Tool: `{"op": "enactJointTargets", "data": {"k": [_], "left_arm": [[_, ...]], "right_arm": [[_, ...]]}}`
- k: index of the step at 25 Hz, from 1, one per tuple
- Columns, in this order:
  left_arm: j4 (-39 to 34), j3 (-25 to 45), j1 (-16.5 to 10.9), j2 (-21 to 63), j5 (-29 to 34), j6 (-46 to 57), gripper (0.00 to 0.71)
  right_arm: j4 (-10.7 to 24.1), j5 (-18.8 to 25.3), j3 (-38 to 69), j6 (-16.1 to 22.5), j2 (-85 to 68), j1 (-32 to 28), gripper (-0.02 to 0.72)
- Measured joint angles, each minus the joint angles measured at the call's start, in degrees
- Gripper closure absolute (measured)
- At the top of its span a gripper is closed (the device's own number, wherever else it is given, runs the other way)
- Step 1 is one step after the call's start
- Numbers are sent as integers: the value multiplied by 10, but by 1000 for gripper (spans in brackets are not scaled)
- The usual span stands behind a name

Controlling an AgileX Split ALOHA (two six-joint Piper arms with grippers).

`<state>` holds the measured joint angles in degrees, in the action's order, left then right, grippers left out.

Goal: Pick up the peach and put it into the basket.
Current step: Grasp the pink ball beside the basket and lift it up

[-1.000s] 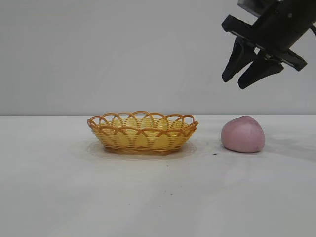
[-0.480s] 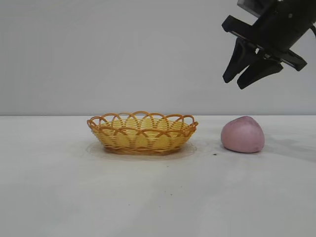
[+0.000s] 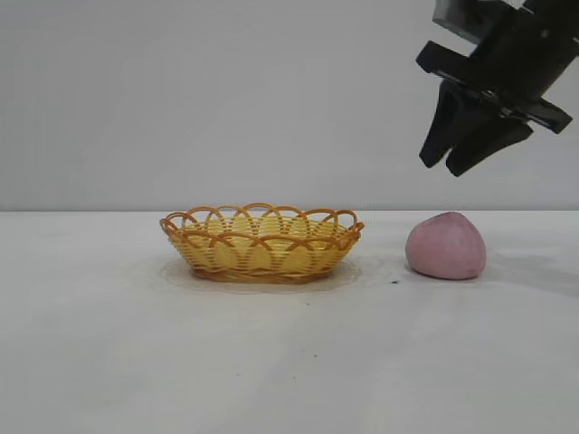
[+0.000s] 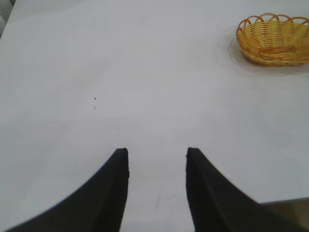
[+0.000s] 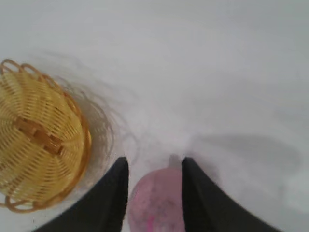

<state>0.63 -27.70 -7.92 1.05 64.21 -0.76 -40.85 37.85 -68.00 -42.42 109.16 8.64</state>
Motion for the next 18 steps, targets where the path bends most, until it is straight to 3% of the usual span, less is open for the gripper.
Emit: {"op": "enactJointTargets", "data": {"k": [2, 4, 10, 12, 15, 18], "left_arm": [[0, 0, -17, 0, 0, 0, 465], [0, 0, -17, 0, 0, 0, 465], [0, 0, 27, 0, 0, 0, 465], [0, 0, 34, 0, 0, 0, 465], [0, 0, 36, 0, 0, 0, 465], [0, 0, 36, 0, 0, 0, 465]], "right_arm": [[5, 6, 0, 7, 13, 1, 456], [5, 7, 0, 10, 25, 8, 456], [7, -16, 0, 10, 58, 43, 456], [7, -24, 0, 10, 59, 49, 602], [7, -33, 0, 10, 51, 52, 703], [12, -33, -1, 10, 23, 52, 703]]}}
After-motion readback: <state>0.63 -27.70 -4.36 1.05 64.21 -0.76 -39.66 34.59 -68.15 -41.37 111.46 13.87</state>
